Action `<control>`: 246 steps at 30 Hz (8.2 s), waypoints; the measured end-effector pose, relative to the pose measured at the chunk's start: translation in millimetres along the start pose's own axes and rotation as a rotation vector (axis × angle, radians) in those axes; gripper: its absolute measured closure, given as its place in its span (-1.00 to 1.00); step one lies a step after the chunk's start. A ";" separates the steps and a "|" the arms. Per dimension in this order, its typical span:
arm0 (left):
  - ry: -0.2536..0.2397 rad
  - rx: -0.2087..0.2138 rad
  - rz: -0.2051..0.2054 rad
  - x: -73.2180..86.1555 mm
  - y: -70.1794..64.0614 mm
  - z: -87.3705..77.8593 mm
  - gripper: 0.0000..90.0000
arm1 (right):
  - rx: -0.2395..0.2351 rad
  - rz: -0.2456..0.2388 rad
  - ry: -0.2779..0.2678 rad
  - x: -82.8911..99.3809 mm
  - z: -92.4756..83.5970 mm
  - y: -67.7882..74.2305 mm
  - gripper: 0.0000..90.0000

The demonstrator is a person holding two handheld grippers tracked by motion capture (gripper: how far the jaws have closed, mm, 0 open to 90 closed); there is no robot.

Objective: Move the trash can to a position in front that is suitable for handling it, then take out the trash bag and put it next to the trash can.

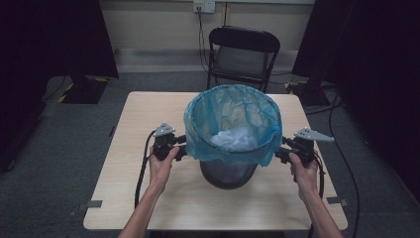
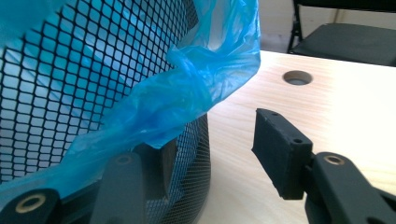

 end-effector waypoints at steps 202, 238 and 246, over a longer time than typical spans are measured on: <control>-0.270 0.199 0.143 -147.2 -70.2 -113.5 -0.49 | -0.508 -0.101 -0.237 -185.3 -36.7 171.2 1.00; -0.334 0.411 0.217 -200.3 -168.4 -101.1 0.99 | -0.704 -0.113 -0.181 -168.9 -32.0 230.5 0.84; -0.343 0.445 0.182 -200.6 -176.1 -94.5 1.00 | -0.639 -0.040 -0.172 -172.3 -22.0 224.4 0.13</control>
Point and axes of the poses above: each handheld gripper's, and its own axes: z roughly forward along the jaws, x roughly out of its underside, y roughly to its left, the point moved 10 cm from there along z, roughly forward along the jaws, and after that the axes turned 6 degrees about -y, right-handed, at the moved point
